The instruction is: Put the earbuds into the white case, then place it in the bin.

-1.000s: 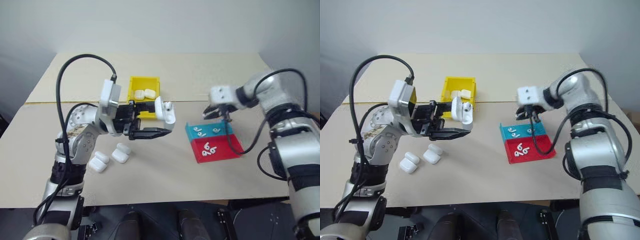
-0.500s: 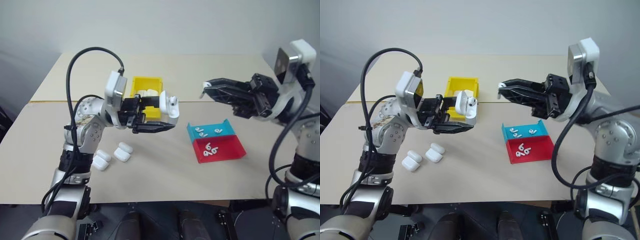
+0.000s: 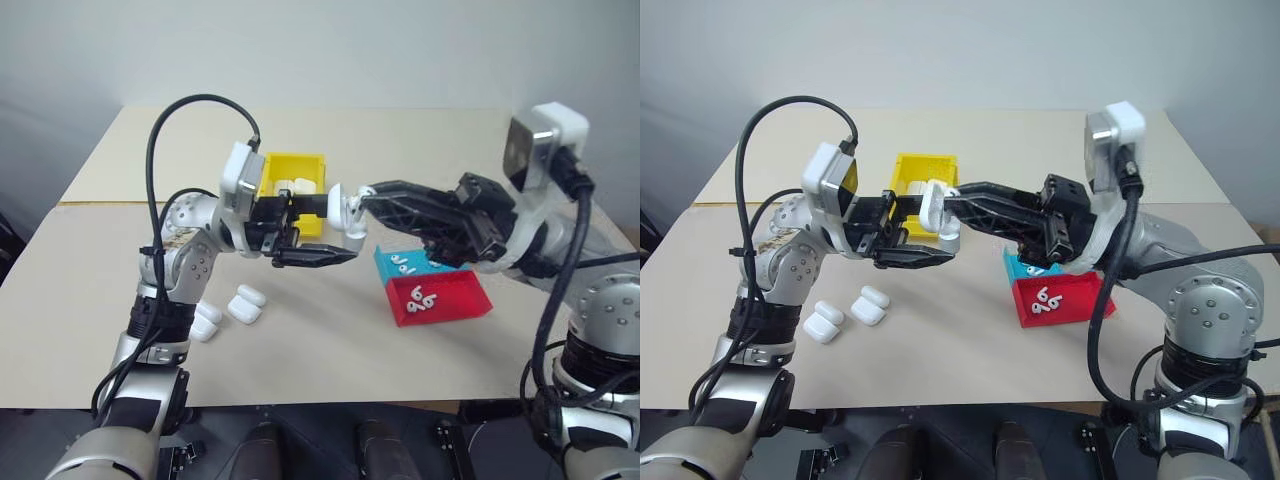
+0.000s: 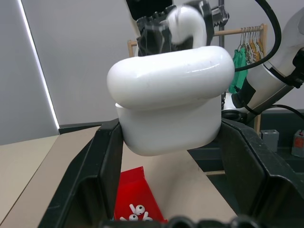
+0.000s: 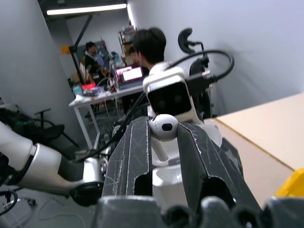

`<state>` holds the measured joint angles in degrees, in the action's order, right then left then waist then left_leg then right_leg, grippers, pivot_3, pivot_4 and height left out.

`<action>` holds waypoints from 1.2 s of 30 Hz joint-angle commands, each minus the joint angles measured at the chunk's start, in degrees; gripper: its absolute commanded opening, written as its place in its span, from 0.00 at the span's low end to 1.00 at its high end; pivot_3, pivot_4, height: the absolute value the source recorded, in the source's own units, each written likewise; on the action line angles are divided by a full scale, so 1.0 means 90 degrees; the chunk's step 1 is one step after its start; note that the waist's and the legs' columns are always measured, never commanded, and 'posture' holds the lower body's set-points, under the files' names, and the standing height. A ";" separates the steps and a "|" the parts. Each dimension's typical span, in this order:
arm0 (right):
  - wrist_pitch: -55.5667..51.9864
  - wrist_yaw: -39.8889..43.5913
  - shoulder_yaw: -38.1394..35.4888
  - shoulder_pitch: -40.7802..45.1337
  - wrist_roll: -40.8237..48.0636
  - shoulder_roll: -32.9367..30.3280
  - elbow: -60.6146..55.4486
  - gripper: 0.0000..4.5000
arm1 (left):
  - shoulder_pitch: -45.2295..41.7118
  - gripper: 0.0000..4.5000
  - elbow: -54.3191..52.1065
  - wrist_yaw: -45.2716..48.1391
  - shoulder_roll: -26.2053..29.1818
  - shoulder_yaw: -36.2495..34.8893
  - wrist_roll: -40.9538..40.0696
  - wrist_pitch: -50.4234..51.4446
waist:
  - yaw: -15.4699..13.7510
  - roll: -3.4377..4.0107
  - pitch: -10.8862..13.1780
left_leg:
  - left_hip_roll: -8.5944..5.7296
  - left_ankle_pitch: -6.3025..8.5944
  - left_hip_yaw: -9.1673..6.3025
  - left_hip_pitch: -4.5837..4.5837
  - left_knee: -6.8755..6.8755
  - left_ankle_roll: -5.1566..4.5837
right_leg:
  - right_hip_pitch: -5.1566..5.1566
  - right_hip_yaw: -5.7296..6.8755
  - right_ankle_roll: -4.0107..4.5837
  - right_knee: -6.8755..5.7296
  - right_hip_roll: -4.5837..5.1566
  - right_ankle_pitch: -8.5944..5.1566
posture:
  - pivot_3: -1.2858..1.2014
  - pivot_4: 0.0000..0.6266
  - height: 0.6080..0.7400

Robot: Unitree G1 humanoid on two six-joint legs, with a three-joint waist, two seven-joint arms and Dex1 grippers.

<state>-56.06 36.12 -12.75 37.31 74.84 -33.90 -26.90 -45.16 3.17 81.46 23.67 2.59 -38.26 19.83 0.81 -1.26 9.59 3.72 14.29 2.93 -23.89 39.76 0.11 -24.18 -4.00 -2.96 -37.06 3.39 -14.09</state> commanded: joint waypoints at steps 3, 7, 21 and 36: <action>0.0016 0.0096 0.0260 0.0169 -0.0116 -0.0295 -0.0021 0.14 | -0.0197 0.61 -0.0088 0.0009 0.0016 -0.0082 0.0020 -0.0089 | -0.0001 0.0000 0.0000 | 0.0000 0.0000 -0.0001 -0.0001 -0.0001 -0.0001 | -0.0002 0.0000 0.0000 0.0001 0.0000 0.0000 | 0.52 0.24 1.00; 0.0051 0.0237 0.0379 0.0133 -0.0220 -0.0430 -0.0005 0.14 | -0.0152 0.61 -0.0134 0.0000 0.0018 -0.0110 0.0029 -0.0096 | -0.0002 0.0000 0.0000 | 0.0000 0.0000 -0.0001 -0.0002 0.0000 -0.0001 | -0.0002 0.0001 0.0000 0.0001 0.0000 0.0000 | 0.52 0.24 1.00; 0.0040 0.0443 0.0523 0.0181 -0.0566 -0.0859 -0.0055 0.56 | -0.0014 0.61 -0.0301 -0.0060 -0.0024 -0.0104 0.0028 -0.0091 | -0.0003 -0.0001 0.0000 | 0.0000 0.0001 -0.0002 -0.0003 0.0000 -0.0001 | -0.0002 0.0001 0.0000 0.0003 0.0000 0.0000 | 0.52 0.24 1.00; 0.0110 0.1377 0.0050 0.0753 0.0049 -0.1873 0.0157 0.26 | -0.0012 0.61 0.0065 0.0083 -0.0299 0.0065 0.0184 -0.0116 | -0.0010 -0.0001 0.0000 | 0.0001 0.0001 -0.0004 -0.0008 0.0001 -0.0003 | -0.0003 0.0003 0.0000 0.0007 0.0000 0.0000 | 0.52 0.24 1.00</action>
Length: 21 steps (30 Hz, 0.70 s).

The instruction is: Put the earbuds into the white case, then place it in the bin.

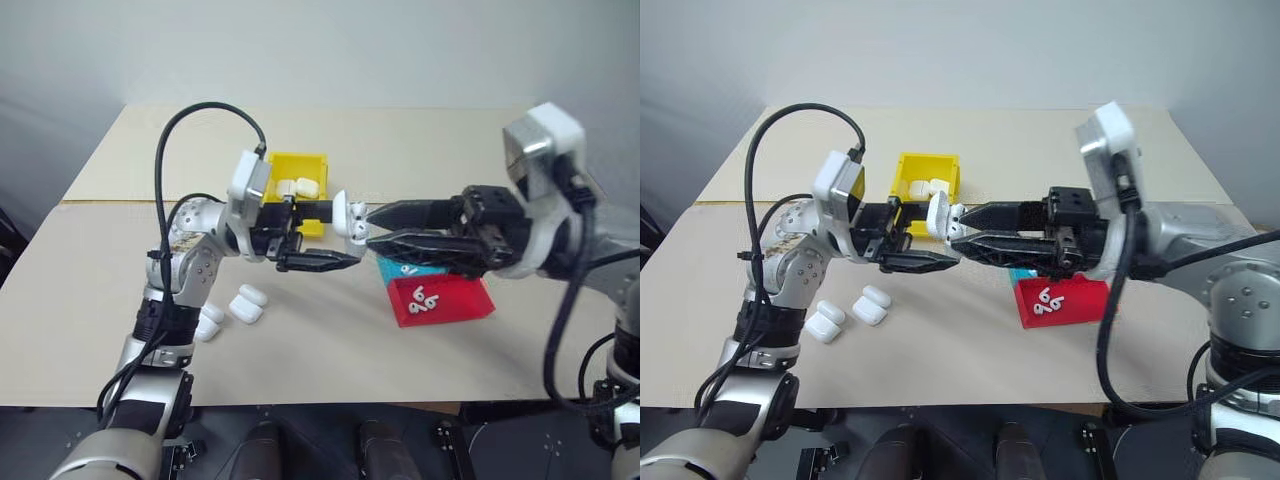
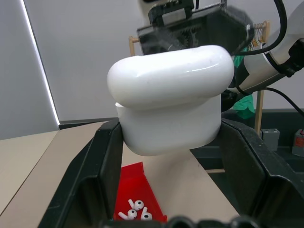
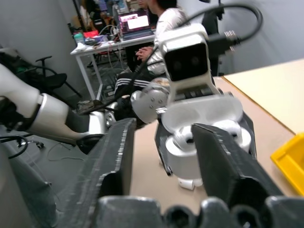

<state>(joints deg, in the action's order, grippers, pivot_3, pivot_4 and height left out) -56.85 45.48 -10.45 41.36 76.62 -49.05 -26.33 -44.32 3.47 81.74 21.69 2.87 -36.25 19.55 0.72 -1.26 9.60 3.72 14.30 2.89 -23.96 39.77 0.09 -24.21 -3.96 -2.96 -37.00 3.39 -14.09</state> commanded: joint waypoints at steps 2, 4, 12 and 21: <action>0.0275 0.0554 -0.0026 0.0630 -0.0537 -0.0334 0.0329 0.12 | -0.0126 0.61 0.0124 0.0054 -0.0159 0.0089 0.0043 -0.0157 | 0.0002 0.0000 0.0000 | -0.0001 0.0000 0.0001 0.0000 0.0000 0.0000 | 0.0000 0.0000 0.0000 -0.0001 0.0000 0.0000 | 0.52 0.24 1.00; 0.0467 0.0894 0.0288 0.1021 -0.1151 -0.0458 0.0577 0.01 | -0.0171 0.61 0.0233 -0.0026 -0.0263 0.0198 0.0211 -0.0272 | 0.0006 0.0000 0.0000 | -0.0001 0.0000 0.0002 0.0001 0.0003 0.0000 | 0.0000 -0.0001 0.0000 -0.0002 0.0000 0.0000 | 0.52 0.24 1.00; 0.0864 0.2086 0.2363 0.3015 -0.3697 -0.0465 0.1646 0.01 | -0.0432 0.61 0.0524 -0.0808 -0.0761 0.0637 0.1141 -0.0805 | 0.0005 0.0001 0.0000 | 0.0000 0.0001 0.0008 -0.0017 0.0003 -0.0002 | -0.0022 -0.0003 0.0001 -0.0001 -0.0001 0.0000 | 0.52 0.24 1.00; 0.1063 0.3312 0.3449 0.3439 -0.4971 -0.0613 0.1463 0.01 | -0.0467 0.61 0.0578 -0.0917 -0.0817 0.0551 0.1141 -0.0923 | -0.0028 0.0001 0.0000 | 0.0000 0.0006 0.0007 -0.0043 0.0004 -0.0010 | -0.0040 -0.0001 0.0000 0.0001 0.0001 -0.0001 | 0.52 0.24 1.00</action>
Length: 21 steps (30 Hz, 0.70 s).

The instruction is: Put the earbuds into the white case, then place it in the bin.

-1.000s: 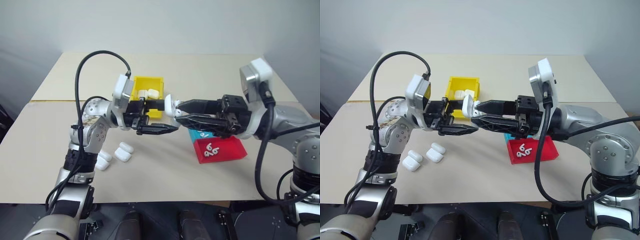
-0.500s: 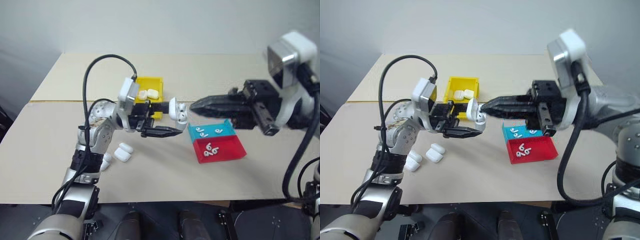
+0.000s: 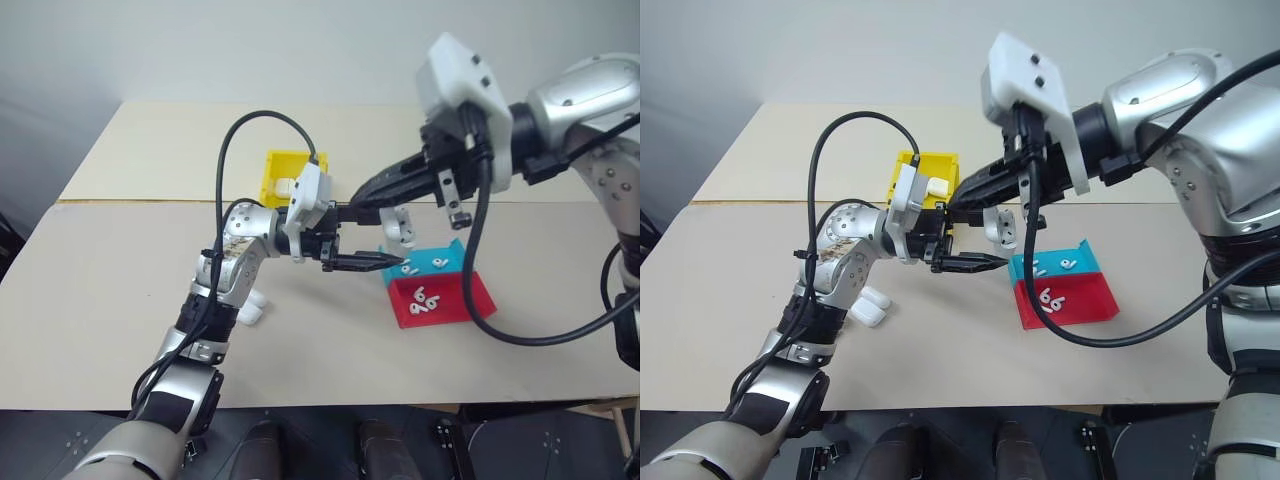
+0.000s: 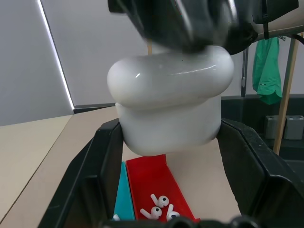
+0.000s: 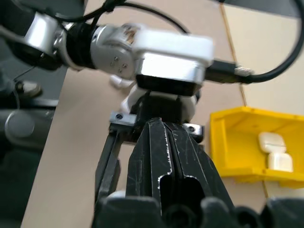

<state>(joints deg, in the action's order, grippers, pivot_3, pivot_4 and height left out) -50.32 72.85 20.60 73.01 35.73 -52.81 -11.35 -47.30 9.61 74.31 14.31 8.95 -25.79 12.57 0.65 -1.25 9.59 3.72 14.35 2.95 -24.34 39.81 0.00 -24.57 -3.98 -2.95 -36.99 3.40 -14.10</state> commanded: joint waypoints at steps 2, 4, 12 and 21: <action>0.0391 0.0425 -0.0086 -0.0205 -0.0561 -0.0325 -0.0163 0.01 | -0.0120 0.61 -0.0119 -0.0135 0.0031 -0.0213 -0.0063 -0.0136 | -0.0049 0.0000 0.0000 | -0.0001 0.0000 -0.0001 0.0000 0.0001 0.0000 | 0.0000 0.0002 -0.0001 0.0005 0.0001 0.0000 | 0.52 0.24 1.00; 0.0436 0.0513 -0.0208 -0.0380 -0.0667 -0.0509 -0.0175 0.01 | -0.0081 0.61 -0.0162 -0.0188 0.0063 -0.0313 -0.0098 -0.0142 | -0.0071 0.0000 0.0000 | -0.0001 0.0000 -0.0001 0.0000 0.0001 0.0000 | 0.0000 0.0003 -0.0001 0.0007 0.0000 0.0000 | 0.52 0.24 1.00; 0.0366 -0.0940 -0.2159 -0.1639 -0.0317 -0.0090 -0.0187 0.01 | 0.0308 0.61 -0.0778 -0.1062 0.0154 -0.0637 -0.0005 -0.0156 | -0.0080 0.0000 0.0000 | 0.0001 0.0000 0.0000 0.0006 0.0004 0.0000 | 0.0008 0.0002 -0.0001 0.0006 0.0000 0.0000 | 0.52 0.24 1.00; -0.0938 -0.2949 -0.4424 -0.3649 0.0853 0.0524 -0.1578 0.01 | 0.0304 0.61 -0.0864 -0.4586 -0.0129 -0.1285 0.1266 0.0319 | -0.0166 -0.0001 -0.0001 | -0.0002 0.0000 -0.0008 0.0009 0.0007 0.0000 | 0.0021 0.0007 -0.0003 -0.0002 0.0005 0.0002 | 0.52 0.24 1.00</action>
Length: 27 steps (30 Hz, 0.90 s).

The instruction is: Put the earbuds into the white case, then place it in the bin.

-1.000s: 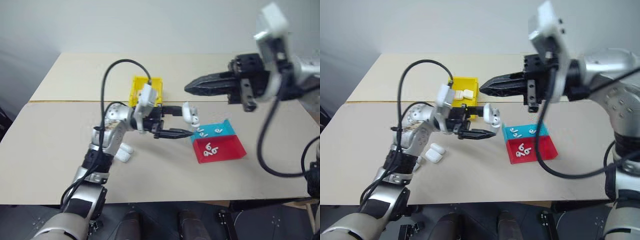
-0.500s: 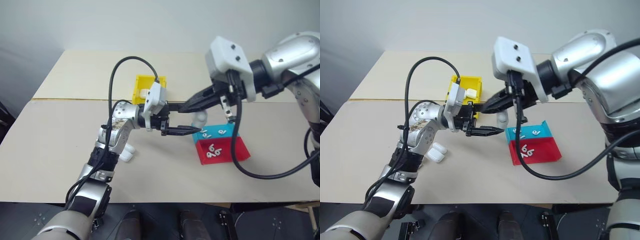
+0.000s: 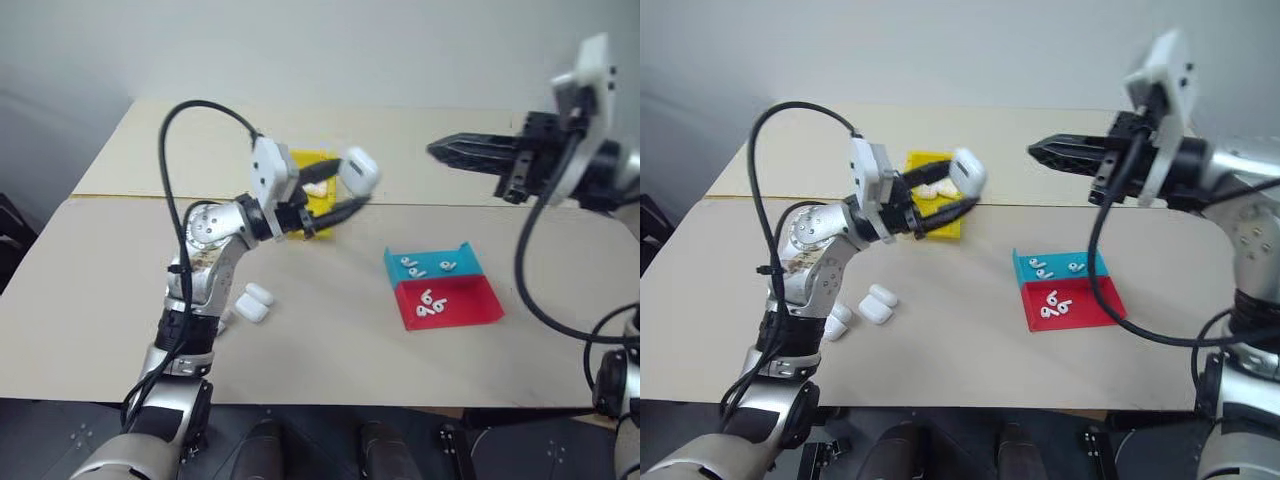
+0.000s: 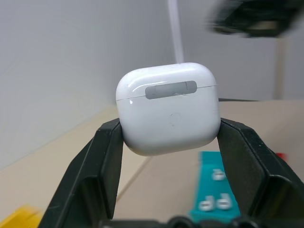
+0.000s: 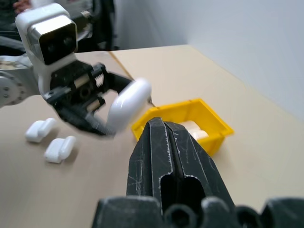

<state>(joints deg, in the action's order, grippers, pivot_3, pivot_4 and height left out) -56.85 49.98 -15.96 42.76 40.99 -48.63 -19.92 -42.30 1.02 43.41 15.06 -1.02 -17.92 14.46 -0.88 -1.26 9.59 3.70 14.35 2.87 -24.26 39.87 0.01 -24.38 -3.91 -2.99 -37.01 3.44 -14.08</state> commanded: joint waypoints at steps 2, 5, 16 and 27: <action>-0.0327 -0.0701 -0.0417 -0.0572 0.0423 0.0144 -0.0919 0.01 | -0.0423 0.61 0.0469 -0.2014 -0.0374 -0.0195 0.0829 0.0223 | 0.0000 -0.0001 0.0000 | -0.0003 0.0000 -0.0003 0.0003 0.0001 0.0000 | 0.0004 0.0001 -0.0001 0.0004 0.0001 0.0001 | 0.52 0.24 1.00; -0.0451 -0.1066 -0.0357 -0.0747 0.0563 0.0218 -0.1165 0.01 | -0.0716 0.61 0.1233 -0.2731 -0.0429 0.0061 0.1452 0.0493 | 0.0020 -0.0001 0.0000 | -0.0008 0.0000 -0.0006 0.0009 0.0001 0.0000 | 0.0005 0.0000 -0.0003 -0.0001 0.0001 0.0002 | 0.52 0.24 1.00; -0.0552 -0.1341 -0.0069 -0.0971 0.0713 -0.0235 -0.1415 0.00 | -0.2243 0.78 0.4246 -0.3569 -0.0737 0.0104 0.1838 0.0742 | 0.0029 -0.0002 0.0000 | -0.0013 0.0000 -0.0008 -0.0002 -0.0009 0.0000 | 0.0001 0.0001 -0.0004 0.0017 0.0001 0.0002 | 0.52 0.24 1.00; -0.0309 -0.1522 -0.0199 -0.1216 0.0801 -0.0181 -0.1443 0.00 | -0.1552 1.00 0.2493 -0.2686 -0.0364 -0.0211 0.1301 0.0366 | 0.0039 -0.0002 0.0000 | -0.0010 -0.0001 -0.0005 -0.0002 -0.0012 0.0001 | 0.0001 0.0000 -0.0004 0.0018 0.0001 0.0002 | 0.52 0.24 1.00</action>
<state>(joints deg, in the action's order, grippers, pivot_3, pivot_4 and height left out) -61.74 36.64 -15.39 31.95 47.95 -50.05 -31.28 -56.40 28.96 17.65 10.60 -1.46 -4.68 18.98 -0.53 -1.28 9.59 3.62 14.34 2.83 -24.28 39.77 0.02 -24.37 -3.91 -3.02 -36.86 3.45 -14.06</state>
